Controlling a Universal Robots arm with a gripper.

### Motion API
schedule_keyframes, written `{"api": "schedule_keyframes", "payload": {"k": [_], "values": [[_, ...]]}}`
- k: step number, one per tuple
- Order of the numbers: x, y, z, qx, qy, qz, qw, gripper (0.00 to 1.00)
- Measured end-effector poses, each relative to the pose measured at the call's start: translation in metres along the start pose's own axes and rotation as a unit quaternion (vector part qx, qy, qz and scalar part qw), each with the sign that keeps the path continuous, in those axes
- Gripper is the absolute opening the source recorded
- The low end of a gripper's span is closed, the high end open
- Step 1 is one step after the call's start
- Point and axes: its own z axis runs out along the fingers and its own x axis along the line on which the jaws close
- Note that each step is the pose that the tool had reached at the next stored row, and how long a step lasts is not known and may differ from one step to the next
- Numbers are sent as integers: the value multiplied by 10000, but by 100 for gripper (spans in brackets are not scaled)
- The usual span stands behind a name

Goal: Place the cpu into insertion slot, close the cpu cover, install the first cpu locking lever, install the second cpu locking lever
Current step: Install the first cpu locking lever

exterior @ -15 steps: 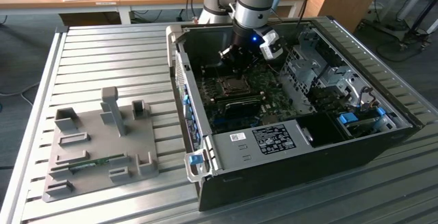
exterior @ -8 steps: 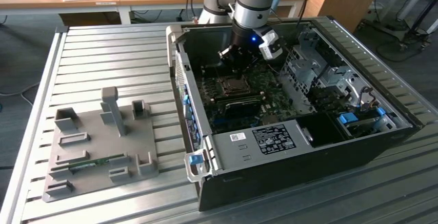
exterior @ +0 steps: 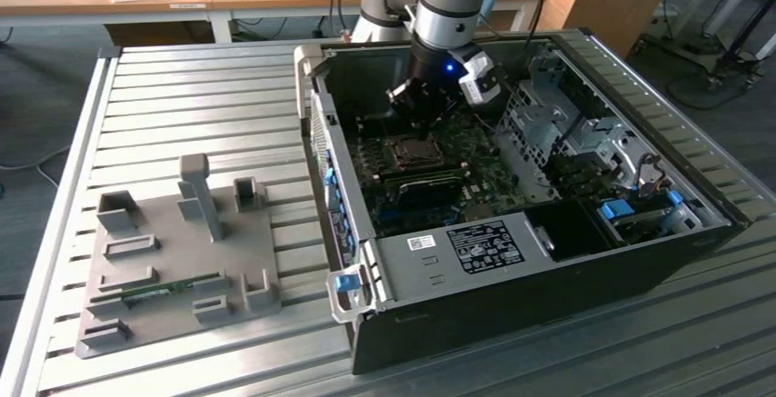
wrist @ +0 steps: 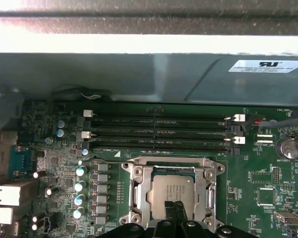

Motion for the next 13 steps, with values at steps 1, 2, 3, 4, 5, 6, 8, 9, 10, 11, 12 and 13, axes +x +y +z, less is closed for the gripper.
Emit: {"api": "schedule_keyframes", "payload": {"k": [1, 2, 3, 4, 5, 6, 8, 9, 10, 11, 12, 13], "values": [[0, 0, -7, 0, 0, 0, 10000, 11], [0, 1, -12, 0, 0, 0, 10000, 11], [-1, 1, -12, -1, -1, 0, 10000, 11], [0, 1, -12, -1, -1, 0, 10000, 11], [0, 1, -12, -1, -1, 0, 10000, 11], [3, 1, -12, -1, -2, 1, 10000, 11], [9, 1, -12, 0, -5, 0, 10000, 11], [14, 1, -12, 0, -8, 0, 10000, 11], [21, 1, -11, 0, -10, -1, 10000, 11], [29, 1, -11, 1, -13, -1, 10000, 11], [38, 1, -11, 1, -16, -1, 10000, 11], [46, 2, -10, 0, -18, -1, 10000, 11]]}}
